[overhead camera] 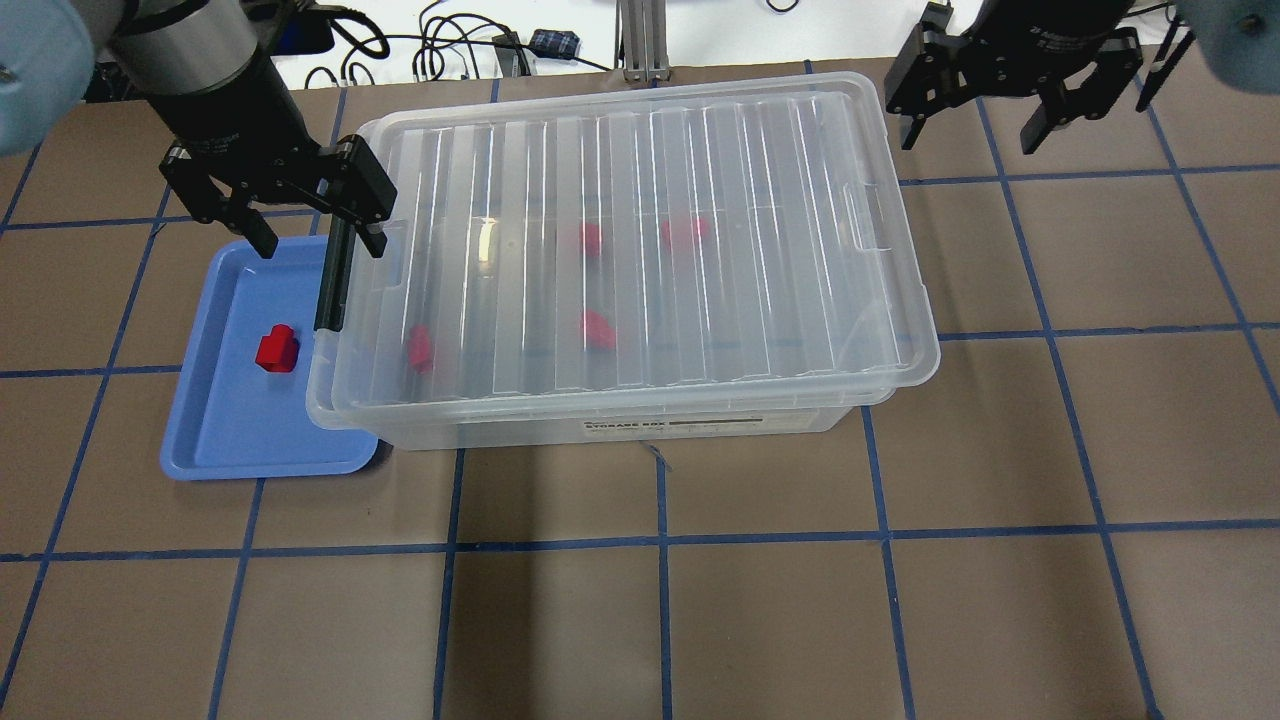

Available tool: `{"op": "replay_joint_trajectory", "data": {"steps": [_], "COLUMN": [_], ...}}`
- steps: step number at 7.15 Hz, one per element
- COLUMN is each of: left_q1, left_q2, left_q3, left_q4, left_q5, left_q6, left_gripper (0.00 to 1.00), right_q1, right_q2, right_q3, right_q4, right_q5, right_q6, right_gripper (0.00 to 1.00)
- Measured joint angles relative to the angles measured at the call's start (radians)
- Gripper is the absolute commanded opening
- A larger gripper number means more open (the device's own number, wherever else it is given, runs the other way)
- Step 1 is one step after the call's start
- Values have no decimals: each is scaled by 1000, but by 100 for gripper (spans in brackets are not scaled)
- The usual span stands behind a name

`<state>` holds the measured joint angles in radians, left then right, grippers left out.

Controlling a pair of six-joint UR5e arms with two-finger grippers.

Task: Place red block in blue tray from box

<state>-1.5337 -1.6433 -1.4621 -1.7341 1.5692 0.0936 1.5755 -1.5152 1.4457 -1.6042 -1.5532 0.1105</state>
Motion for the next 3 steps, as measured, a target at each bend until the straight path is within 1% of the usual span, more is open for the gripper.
{"op": "replay_joint_trajectory", "data": {"steps": [3], "left_q1": [3], "left_q2": [11], "left_q3": [-4], "left_q4": [-3], "left_q5": [5], "left_q6": [1], "left_gripper": [100], "right_q1": [31], "right_q2": [11], "right_q3": [2], "right_q4": [-7], "right_q5": [0], "right_q6": [23], "right_gripper": [100]}}
